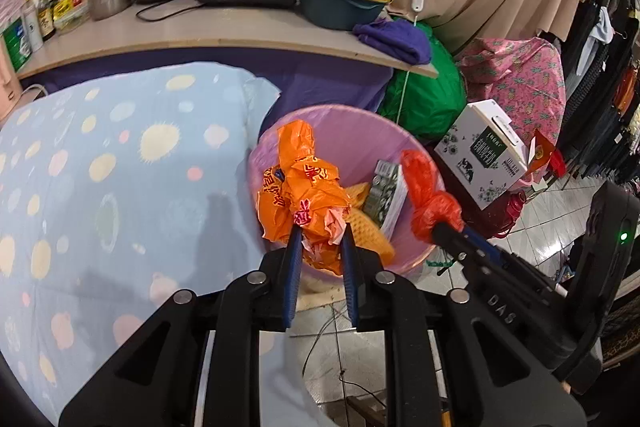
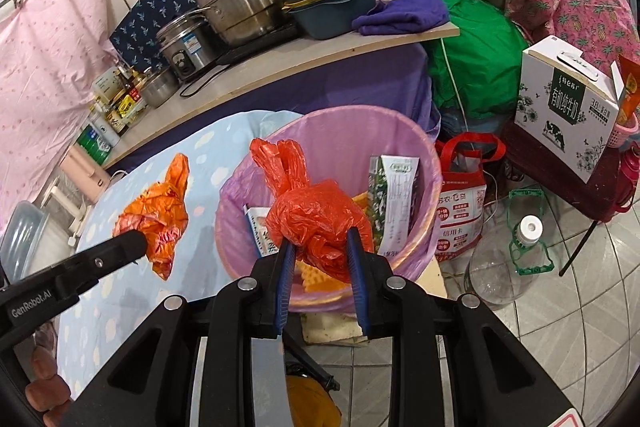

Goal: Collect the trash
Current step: 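Carry the orange and red bags over the wastebasket and open both tools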

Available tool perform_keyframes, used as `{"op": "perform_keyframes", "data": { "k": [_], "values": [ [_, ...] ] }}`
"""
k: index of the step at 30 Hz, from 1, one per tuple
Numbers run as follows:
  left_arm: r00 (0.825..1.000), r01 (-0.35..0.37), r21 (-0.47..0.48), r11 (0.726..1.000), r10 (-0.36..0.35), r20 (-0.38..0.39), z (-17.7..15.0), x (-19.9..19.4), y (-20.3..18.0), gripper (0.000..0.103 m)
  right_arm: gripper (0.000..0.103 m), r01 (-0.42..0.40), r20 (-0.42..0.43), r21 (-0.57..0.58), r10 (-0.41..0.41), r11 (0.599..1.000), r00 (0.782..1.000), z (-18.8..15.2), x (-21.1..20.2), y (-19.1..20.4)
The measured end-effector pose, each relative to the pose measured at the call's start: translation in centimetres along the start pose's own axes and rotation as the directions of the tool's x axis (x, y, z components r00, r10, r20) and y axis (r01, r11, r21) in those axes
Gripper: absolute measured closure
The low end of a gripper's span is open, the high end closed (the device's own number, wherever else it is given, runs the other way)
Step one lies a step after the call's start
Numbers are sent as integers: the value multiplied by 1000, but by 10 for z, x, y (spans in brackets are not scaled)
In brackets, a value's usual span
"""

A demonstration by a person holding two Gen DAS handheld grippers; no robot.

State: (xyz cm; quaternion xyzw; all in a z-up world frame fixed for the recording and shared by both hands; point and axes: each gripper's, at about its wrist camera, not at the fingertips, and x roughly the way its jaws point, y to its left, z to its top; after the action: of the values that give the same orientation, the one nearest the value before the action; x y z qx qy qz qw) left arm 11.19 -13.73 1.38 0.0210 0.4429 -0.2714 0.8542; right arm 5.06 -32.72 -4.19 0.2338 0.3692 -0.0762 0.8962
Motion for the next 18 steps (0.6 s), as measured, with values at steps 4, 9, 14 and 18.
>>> {"op": "perform_keyframes", "data": {
  "k": [4,9,14,18],
  "values": [
    [1000,17,16,1000,-17,15,18,8,-11,85,78,10,11,16,-10,1000,1000,10,3,-7],
    [1000,14,19,1000,-14,-1,26,29,-13,85,78,11,5,49,-11,999,1000,18,15,-17],
    [1000,-7,32,999,8,-29,25,51,-16,85,78,34,-12,35,-33,999,999,24,31,-17],
    [999,-20,50,999,23,-45,23,68,-19,85,78,46,-36,33,-45,998,998,25,46,-19]
  ]
}}
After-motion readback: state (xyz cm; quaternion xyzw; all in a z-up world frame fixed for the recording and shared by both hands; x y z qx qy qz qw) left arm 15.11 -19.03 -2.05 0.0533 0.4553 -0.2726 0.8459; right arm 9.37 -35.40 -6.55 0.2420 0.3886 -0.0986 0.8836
